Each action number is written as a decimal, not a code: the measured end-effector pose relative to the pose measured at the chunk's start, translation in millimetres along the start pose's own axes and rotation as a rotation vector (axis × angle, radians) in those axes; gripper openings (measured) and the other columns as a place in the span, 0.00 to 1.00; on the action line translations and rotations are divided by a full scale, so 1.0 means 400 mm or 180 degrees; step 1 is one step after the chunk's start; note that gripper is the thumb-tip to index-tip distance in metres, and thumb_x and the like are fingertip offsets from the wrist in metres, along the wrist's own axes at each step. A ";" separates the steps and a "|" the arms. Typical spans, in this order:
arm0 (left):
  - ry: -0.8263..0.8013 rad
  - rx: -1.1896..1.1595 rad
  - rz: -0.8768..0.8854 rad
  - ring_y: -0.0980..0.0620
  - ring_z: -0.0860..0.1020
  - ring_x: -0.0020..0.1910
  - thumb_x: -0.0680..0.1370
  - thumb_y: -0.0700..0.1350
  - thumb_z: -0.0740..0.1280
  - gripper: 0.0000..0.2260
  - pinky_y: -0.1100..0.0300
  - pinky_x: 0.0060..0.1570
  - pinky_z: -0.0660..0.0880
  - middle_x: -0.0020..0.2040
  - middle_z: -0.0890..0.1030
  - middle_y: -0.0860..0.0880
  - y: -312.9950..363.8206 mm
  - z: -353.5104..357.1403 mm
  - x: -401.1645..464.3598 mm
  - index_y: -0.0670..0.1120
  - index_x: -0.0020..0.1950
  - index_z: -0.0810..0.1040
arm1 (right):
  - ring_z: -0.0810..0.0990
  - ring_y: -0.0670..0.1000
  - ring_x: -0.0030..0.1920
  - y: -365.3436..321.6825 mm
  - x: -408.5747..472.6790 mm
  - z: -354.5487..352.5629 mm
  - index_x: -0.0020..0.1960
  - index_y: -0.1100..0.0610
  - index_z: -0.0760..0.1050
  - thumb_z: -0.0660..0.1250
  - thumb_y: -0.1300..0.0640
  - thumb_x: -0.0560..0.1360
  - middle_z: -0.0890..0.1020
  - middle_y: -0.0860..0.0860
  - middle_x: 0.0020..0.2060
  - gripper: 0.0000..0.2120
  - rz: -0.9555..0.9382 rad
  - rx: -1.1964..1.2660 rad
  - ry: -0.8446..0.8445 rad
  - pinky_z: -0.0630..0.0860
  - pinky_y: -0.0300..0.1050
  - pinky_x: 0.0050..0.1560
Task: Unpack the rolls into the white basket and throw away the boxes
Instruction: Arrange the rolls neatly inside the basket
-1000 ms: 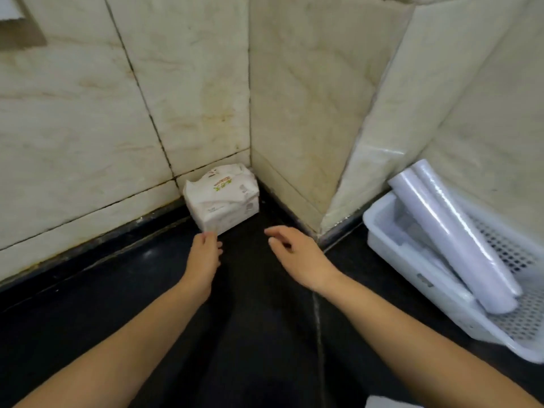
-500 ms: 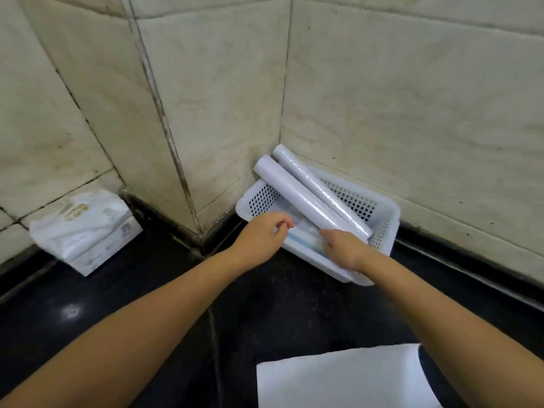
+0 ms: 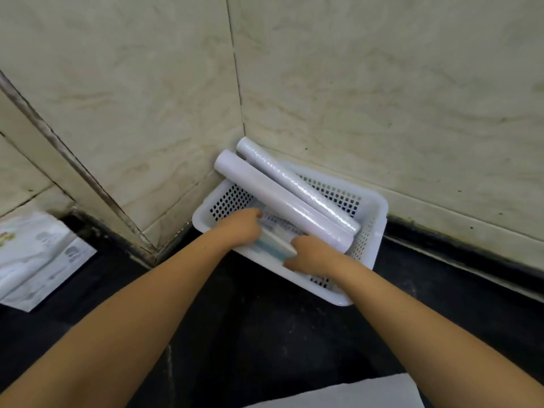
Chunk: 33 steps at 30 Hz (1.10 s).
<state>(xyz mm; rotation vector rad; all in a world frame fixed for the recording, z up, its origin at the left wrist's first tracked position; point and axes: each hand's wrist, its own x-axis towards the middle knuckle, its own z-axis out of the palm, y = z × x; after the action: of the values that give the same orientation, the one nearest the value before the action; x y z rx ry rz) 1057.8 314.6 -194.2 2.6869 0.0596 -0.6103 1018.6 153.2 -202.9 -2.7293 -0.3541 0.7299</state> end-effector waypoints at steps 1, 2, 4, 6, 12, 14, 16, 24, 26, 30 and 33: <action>0.0173 -0.0116 -0.0019 0.44 0.73 0.62 0.77 0.39 0.55 0.20 0.50 0.62 0.71 0.67 0.73 0.44 -0.005 0.003 0.004 0.48 0.69 0.68 | 0.77 0.53 0.45 0.004 -0.005 -0.005 0.55 0.60 0.75 0.65 0.51 0.75 0.78 0.54 0.46 0.14 -0.0002 0.0174 -0.0105 0.71 0.43 0.42; 0.0318 -0.0219 -0.0009 0.44 0.74 0.60 0.77 0.39 0.55 0.18 0.50 0.60 0.71 0.65 0.74 0.45 -0.011 0.004 0.006 0.48 0.66 0.72 | 0.76 0.53 0.47 0.010 -0.018 -0.015 0.57 0.59 0.74 0.64 0.52 0.75 0.78 0.54 0.49 0.15 -0.0027 0.0285 -0.0174 0.71 0.43 0.44; 0.0471 -0.0353 0.0125 0.43 0.76 0.55 0.77 0.38 0.55 0.13 0.53 0.52 0.71 0.58 0.78 0.43 -0.021 -0.004 0.016 0.44 0.54 0.77 | 0.76 0.54 0.57 0.035 -0.046 -0.050 0.66 0.57 0.69 0.63 0.53 0.77 0.76 0.54 0.60 0.19 -0.0042 0.0382 -0.0126 0.72 0.44 0.52; 0.0318 -0.0228 0.0396 0.44 0.76 0.49 0.77 0.39 0.56 0.10 0.56 0.45 0.69 0.50 0.79 0.43 -0.018 -0.016 0.026 0.44 0.45 0.78 | 0.74 0.53 0.62 0.066 -0.079 -0.100 0.71 0.53 0.64 0.62 0.52 0.77 0.73 0.53 0.66 0.23 0.0038 0.0499 0.0099 0.71 0.46 0.59; -0.0860 0.0659 0.1272 0.49 0.73 0.51 0.76 0.49 0.61 0.11 0.56 0.50 0.69 0.59 0.76 0.46 0.029 0.027 0.085 0.50 0.57 0.71 | 0.75 0.42 0.39 0.118 -0.120 -0.140 0.51 0.47 0.72 0.62 0.55 0.77 0.77 0.45 0.40 0.04 0.0045 0.1187 0.0714 0.68 0.36 0.35; -0.0867 0.1192 0.1353 0.50 0.72 0.52 0.72 0.55 0.63 0.16 0.55 0.50 0.69 0.58 0.74 0.49 0.028 0.038 0.105 0.52 0.58 0.70 | 0.75 0.42 0.38 0.122 -0.123 -0.131 0.51 0.48 0.73 0.62 0.55 0.77 0.77 0.44 0.39 0.04 0.0031 0.1290 0.1025 0.67 0.36 0.34; -0.0703 0.1282 0.1403 0.51 0.74 0.47 0.70 0.56 0.65 0.09 0.57 0.44 0.70 0.51 0.77 0.51 0.033 0.043 0.116 0.55 0.47 0.71 | 0.76 0.42 0.39 0.131 -0.127 -0.129 0.51 0.48 0.73 0.62 0.54 0.77 0.78 0.44 0.40 0.04 0.0090 0.1497 0.1314 0.67 0.37 0.34; -0.1018 0.1463 0.1558 0.49 0.73 0.46 0.74 0.41 0.64 0.04 0.55 0.46 0.72 0.48 0.75 0.46 0.005 -0.001 0.080 0.45 0.47 0.75 | 0.76 0.38 0.41 0.145 -0.123 -0.115 0.53 0.42 0.72 0.64 0.53 0.76 0.78 0.40 0.42 0.08 0.0033 0.1783 0.1388 0.68 0.35 0.35; -0.1024 0.1518 0.1574 0.48 0.71 0.49 0.74 0.41 0.63 0.03 0.53 0.52 0.71 0.49 0.70 0.47 -0.006 -0.029 0.066 0.46 0.45 0.76 | 0.78 0.38 0.39 0.136 -0.125 -0.113 0.49 0.40 0.72 0.64 0.53 0.76 0.79 0.42 0.41 0.08 -0.0055 0.1788 0.1393 0.68 0.32 0.33; -0.1250 0.1440 0.1519 0.49 0.75 0.42 0.74 0.40 0.62 0.06 0.58 0.42 0.70 0.46 0.77 0.45 -0.013 -0.058 0.035 0.42 0.48 0.77 | 0.81 0.45 0.39 0.085 -0.105 -0.096 0.49 0.42 0.72 0.63 0.53 0.77 0.81 0.48 0.41 0.06 -0.0256 0.1599 0.1282 0.74 0.33 0.32; -0.1293 0.1356 0.1569 0.48 0.75 0.45 0.73 0.38 0.64 0.04 0.57 0.46 0.71 0.45 0.78 0.47 -0.021 -0.089 0.020 0.44 0.45 0.76 | 0.81 0.55 0.41 0.048 -0.062 -0.074 0.53 0.47 0.71 0.61 0.52 0.78 0.81 0.52 0.42 0.05 -0.0334 0.1307 0.1177 0.74 0.39 0.37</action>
<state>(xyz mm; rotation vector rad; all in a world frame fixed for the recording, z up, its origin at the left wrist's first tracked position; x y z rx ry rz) 1078.5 335.4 -171.1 2.7320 -0.9022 -1.0739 1016.3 121.3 -173.9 -2.3649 -0.2288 0.2259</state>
